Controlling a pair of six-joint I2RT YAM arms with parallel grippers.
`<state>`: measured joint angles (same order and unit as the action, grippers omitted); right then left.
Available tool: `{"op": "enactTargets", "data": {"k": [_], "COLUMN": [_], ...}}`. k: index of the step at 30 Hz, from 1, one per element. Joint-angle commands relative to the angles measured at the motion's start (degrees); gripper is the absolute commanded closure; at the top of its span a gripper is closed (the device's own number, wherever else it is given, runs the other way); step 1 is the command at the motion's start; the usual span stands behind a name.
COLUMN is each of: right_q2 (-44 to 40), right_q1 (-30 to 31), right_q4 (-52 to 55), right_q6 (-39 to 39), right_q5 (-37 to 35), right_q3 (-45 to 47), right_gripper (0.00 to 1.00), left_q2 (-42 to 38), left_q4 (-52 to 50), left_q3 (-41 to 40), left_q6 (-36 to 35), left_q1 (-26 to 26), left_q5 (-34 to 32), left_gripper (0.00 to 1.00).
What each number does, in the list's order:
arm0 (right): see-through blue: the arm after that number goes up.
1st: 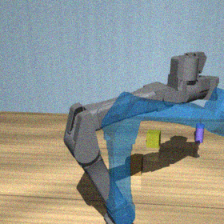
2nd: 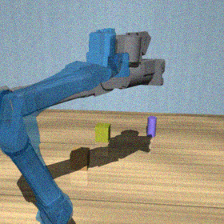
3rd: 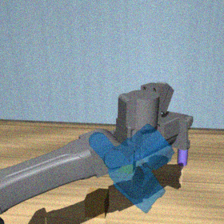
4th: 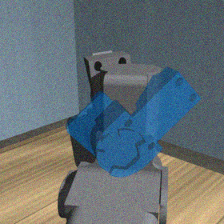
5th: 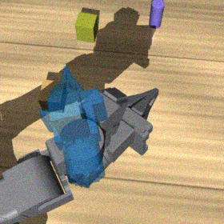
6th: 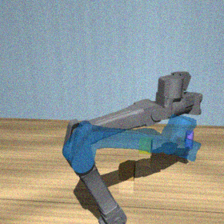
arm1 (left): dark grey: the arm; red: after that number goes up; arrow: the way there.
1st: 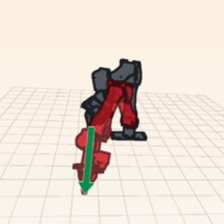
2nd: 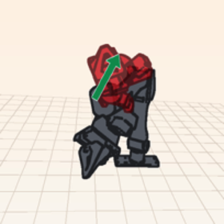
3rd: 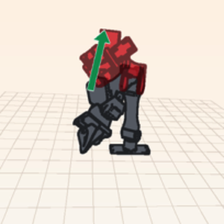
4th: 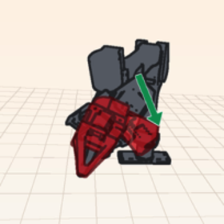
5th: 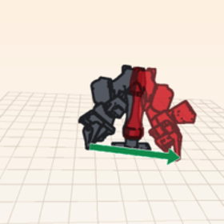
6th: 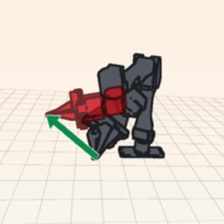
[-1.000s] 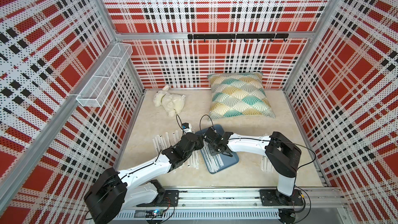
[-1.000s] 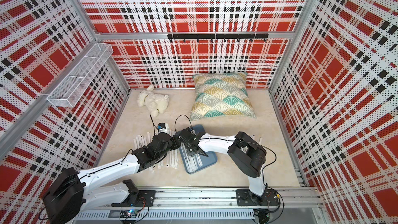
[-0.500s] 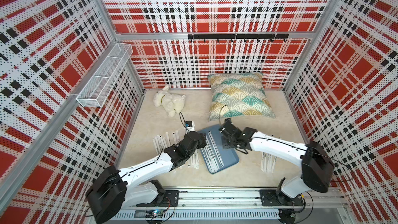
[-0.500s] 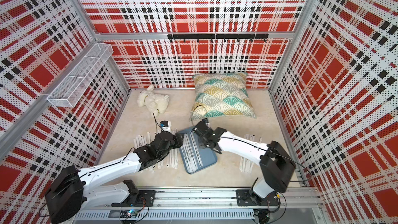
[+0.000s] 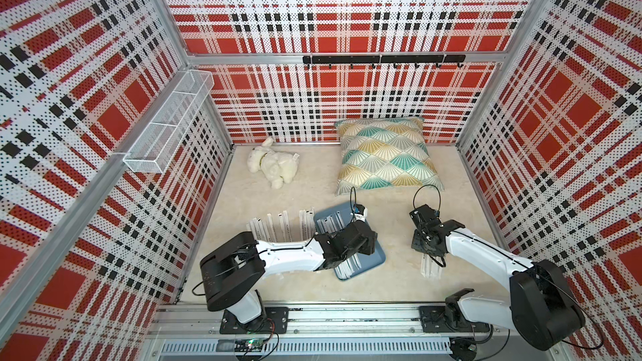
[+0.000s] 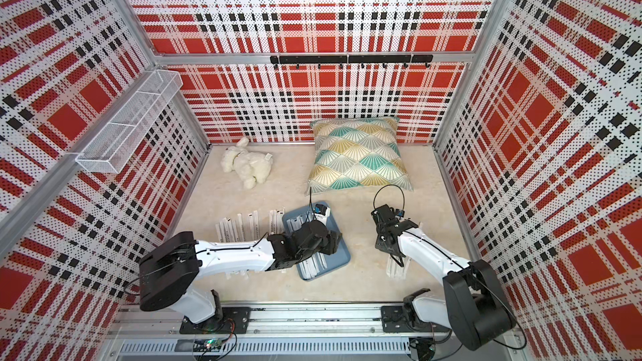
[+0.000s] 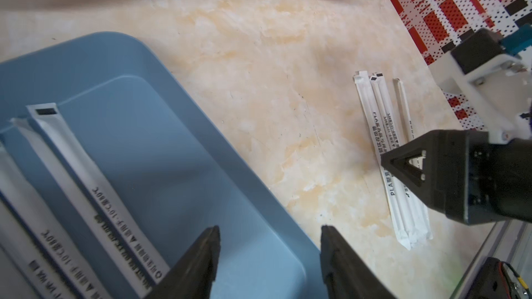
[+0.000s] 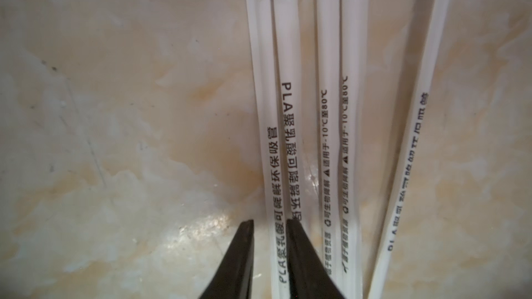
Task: Put the straws into the storage box
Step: Pick up the straw from the center of the board, then place the straw in the storage box.
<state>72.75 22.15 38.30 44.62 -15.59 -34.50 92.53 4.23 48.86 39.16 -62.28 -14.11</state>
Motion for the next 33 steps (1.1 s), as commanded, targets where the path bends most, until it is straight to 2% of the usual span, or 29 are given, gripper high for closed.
{"op": "enactTargets", "data": {"k": [1, 10, 15, 19, 25, 29, 33], "right_q2": [1.4, 4.6, 4.6, 2.0, 1.8, 7.6, 15.3], "right_q1": [-0.4, -0.8, 0.0, 6.6, 20.0, 28.5, 32.2], "right_q4": [-3.1, -5.6, -6.6, -3.1, 3.2, 1.2, -1.3], "right_q6": [-0.2, -1.0, -1.6, -1.9, -2.6, -5.7, -9.0], "right_q5": [-0.1, 0.0, 1.4, 0.2, -1.1, 3.0, 5.3], "right_q3": [0.7, 1.8, 2.2, -1.8, -13.7, -21.9, -27.2], "right_gripper": [0.73, 0.75, 0.83, 0.86, 0.88, 0.88, 0.88], "left_q2": [-0.1, -1.8, -4.5, -10.5, -23.4, -30.3, -34.7], "left_q4": [1.1, 1.1, 0.9, -0.5, -7.0, -10.1, -11.1], "left_q3": [1.4, -0.4, -2.7, -7.1, -12.4, -15.4, -17.7], "left_q6": [-1.2, -1.0, -0.1, 1.6, 1.6, 1.4, 1.5], "left_q1": [-0.1, 1.5, 3.1, 7.6, 17.9, 26.2, 33.1], "left_q5": [1.1, 1.1, -0.3, -1.3, -2.6, -1.2, 1.3], "left_gripper": [0.39, 0.39, 0.39, 0.40, 0.40, 0.40, 0.40]}}
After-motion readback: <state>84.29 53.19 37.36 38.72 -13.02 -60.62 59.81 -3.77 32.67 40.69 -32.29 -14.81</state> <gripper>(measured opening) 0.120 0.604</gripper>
